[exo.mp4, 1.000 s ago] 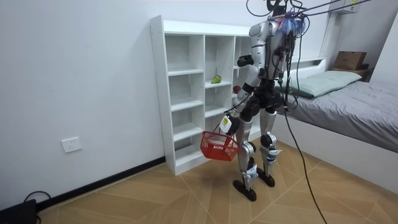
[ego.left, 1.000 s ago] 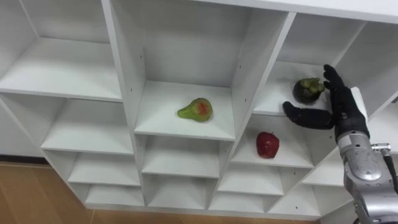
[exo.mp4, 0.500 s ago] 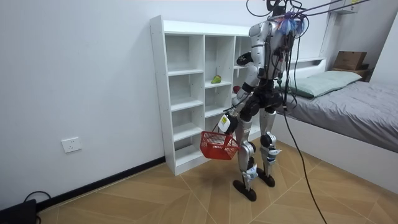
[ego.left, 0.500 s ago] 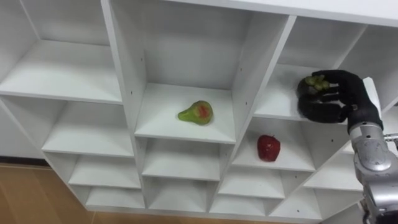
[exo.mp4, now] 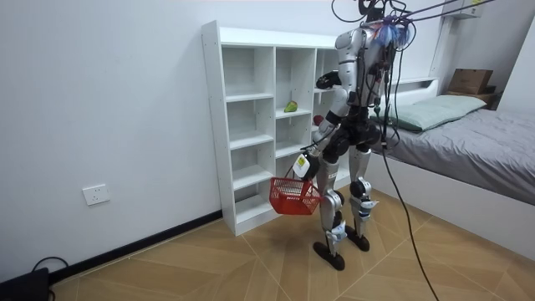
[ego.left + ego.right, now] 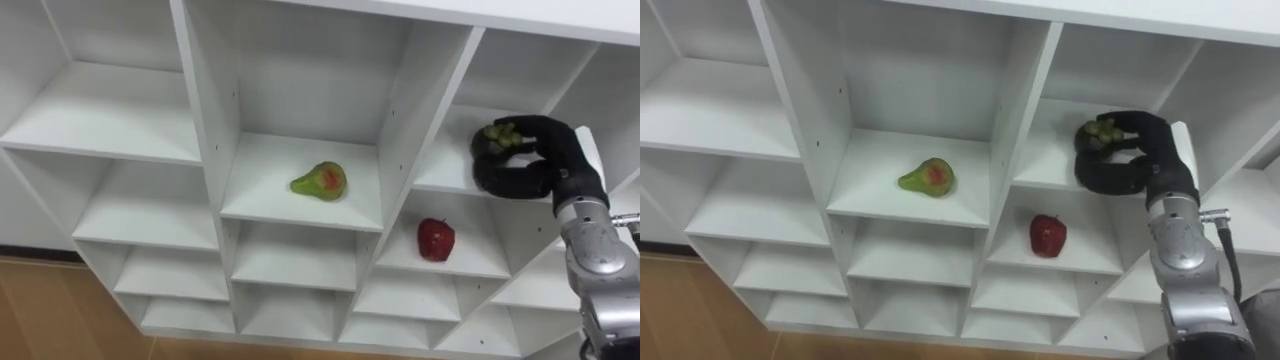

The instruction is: Collect fruits from the closet

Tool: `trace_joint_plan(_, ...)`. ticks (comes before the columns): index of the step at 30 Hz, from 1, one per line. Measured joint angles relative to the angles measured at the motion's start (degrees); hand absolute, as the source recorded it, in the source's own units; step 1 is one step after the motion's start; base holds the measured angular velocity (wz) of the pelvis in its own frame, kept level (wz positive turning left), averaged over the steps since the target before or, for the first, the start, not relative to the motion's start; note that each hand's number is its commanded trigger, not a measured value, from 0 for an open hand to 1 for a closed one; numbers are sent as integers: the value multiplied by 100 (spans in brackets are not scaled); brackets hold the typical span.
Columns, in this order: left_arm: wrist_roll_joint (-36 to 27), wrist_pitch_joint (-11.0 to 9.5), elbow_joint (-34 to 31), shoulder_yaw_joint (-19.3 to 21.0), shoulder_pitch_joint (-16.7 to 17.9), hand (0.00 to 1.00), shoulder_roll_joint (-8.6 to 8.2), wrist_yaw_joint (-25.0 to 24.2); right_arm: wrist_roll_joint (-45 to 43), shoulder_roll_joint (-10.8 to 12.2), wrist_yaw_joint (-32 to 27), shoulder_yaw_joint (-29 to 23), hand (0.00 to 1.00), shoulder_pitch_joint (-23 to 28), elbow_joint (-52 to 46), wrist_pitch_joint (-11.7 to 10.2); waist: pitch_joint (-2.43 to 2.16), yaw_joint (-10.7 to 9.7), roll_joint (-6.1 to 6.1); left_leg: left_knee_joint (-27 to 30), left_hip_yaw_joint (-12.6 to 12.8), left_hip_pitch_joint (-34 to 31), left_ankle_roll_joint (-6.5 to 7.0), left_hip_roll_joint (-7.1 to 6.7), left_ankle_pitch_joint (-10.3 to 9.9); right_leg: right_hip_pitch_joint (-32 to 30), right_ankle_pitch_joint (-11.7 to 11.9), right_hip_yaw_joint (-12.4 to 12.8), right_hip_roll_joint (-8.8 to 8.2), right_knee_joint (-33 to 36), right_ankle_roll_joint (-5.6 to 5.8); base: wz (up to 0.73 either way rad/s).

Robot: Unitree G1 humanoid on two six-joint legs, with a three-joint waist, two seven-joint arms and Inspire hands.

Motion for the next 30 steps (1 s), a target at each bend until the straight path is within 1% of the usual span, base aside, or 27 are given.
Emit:
trace_joint_plan(2,-12,-3,1,0,-12,100,0,0,-1,0,10,-1,100,15,-27,-5,1,-4,-1,0,8,0,0,1,-1,-7,0,8,0,1,0,0)
trace_joint_plan(5,-58,-22,2,4,-45,100,0,-6,0,14,11,-1,100,184,-262,-4,3,-3,1,-4,9,2,-1,2,-2,-9,1,16,2,1,0,-1)
trace_joint_plan(6,-50,-35,-5,7,-45,100,0,-7,-19,63,8,-7,100,281,-470,27,3,1,4,-8,25,7,-1,3,-2,-16,1,43,5,0,0,-5)
trace_joint_plan(10,-47,-70,-69,5,-59,100,-3,-7,-47,204,-28,0,100,568,-846,-35,7,-15,13,-16,55,22,-1,4,-2,-22,1,78,5,0,-1,-5)
trace_joint_plan(12,-88,-168,-103,-4,-102,100,5,-2,-39,210,-28,53,100,709,-1091,-34,19,-36,31,-29,68,21,-1,4,-2,-41,3,93,2,2,-2,-4)
trace_joint_plan(13,-122,-184,-102,-5,-124,100,5,-2,-38,215,-25,57,100,751,-1160,-36,23,-36,37,-32,68,19,-1,4,-1,-45,3,93,2,2,-2,0)
trace_joint_plan(14,-141,-227,-102,-5,-174,100,2,-1,2,255,-24,56,100,862,-1333,-33,36,-32,57,-40,67,11,-1,4,-1,-55,4,102,6,2,-2,0)
trace_joint_plan(16,-145,-319,-102,-5,-233,100,-7,-1,4,287,-7,64,100,1056,-1630,-40,45,-29,108,-53,74,2,-1,6,-1,-77,4,114,8,9,-4,-3)
trace_joint_plan(18,-146,-424,-101,-4,-258,100,-10,-4,-5,316,60,69,100,1219,-1895,-87,33,-31,188,-95,124,5,-3,12,3,-137,4,179,15,36,-4,-13)
trace_joint_plan(21,-143,-509,-99,24,-264,100,-18,-13,-11,369,175,40,100,1297,-2094,-128,16,-37,208,-106,222,7,-3,20,7,-217,4,271,21,78,-4,-16)
trace_joint_plan(22,-142,-524,-89,34,-265,100,-17,-13,-9,377,200,40,100,1312,-2132,-127,17,-38,209,-108,238,7,-2,21,7,-225,4,282,21,79,-4,-13)
trace_joint_plan(25,-157,-537,-78,59,-270,100,-18,-13,-54,388,368,55,100,1621,-2543,-109,6,-67,176,-117,249,5,-1,19,8,-239,4,331,19,78,-3,-3)
trace_joint_plan(27,-158,-543,-47,56,-272,100,-21,-10,-99,403,540,79,100,1840,-2807,-106,-10,-107,152,-118,257,11,-1,18,8,-242,4,358,18,77,-3,0)
trace_joint_plan(30,-164,-580,55,54,-280,100,-21,2,-98,408,691,206,100,1954,-3003,-101,-7,-143,157,-123,297,26,-1,22,8,-247,4,405,22,75,-3,-8)
